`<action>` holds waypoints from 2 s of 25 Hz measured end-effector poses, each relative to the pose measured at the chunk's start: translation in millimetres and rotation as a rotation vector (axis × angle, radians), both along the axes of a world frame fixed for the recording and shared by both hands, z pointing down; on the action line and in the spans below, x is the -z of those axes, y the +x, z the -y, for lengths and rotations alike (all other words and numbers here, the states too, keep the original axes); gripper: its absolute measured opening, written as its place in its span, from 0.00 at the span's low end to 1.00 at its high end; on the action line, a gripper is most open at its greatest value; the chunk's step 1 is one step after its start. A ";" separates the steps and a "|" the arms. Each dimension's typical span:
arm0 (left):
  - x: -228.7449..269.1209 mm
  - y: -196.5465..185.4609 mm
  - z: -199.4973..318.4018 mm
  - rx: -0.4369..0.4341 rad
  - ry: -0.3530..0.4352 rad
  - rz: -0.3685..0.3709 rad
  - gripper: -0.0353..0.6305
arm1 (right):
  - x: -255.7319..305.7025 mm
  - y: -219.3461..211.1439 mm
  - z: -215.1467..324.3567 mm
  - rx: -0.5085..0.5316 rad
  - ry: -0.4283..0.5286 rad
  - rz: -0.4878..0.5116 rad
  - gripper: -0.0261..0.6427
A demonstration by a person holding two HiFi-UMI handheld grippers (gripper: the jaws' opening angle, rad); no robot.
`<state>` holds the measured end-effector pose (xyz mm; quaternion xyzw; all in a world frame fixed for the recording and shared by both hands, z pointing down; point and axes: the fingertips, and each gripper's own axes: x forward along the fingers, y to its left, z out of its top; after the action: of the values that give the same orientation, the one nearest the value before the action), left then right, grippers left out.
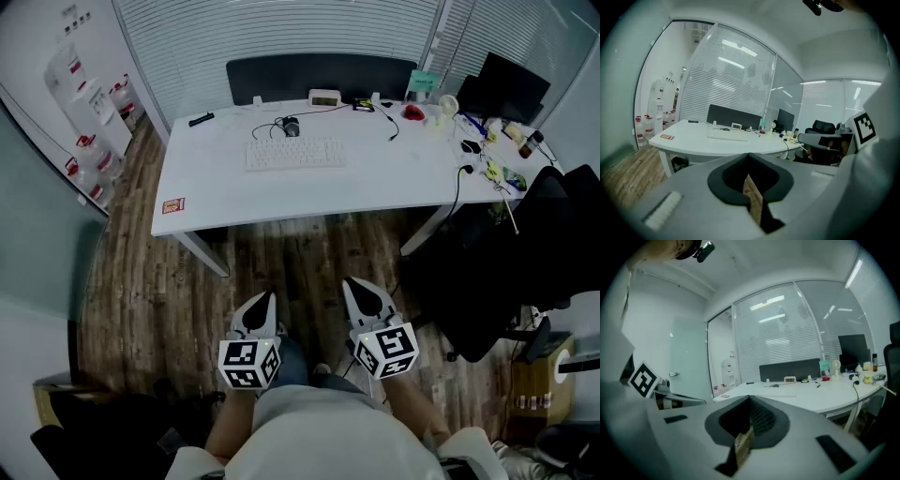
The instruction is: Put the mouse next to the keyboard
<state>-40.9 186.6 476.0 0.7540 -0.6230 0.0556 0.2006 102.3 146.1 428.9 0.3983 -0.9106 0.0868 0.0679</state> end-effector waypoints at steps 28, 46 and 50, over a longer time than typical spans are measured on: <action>36.1 56.3 -73.2 -0.083 0.099 0.013 0.07 | 13.7 44.2 -80.1 0.013 0.034 0.014 0.04; 28.1 77.5 -57.1 -0.082 0.109 -0.016 0.42 | -2.3 64.5 -51.8 0.086 -0.029 0.038 0.49; 22.4 75.2 -49.4 -0.075 0.100 -0.016 0.45 | -9.2 61.2 -44.4 0.097 -0.044 0.035 0.51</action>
<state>34.3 236.0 453.5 0.7864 -0.5945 0.0259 0.1655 163.4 190.6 438.1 0.3506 -0.9277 0.1104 0.0649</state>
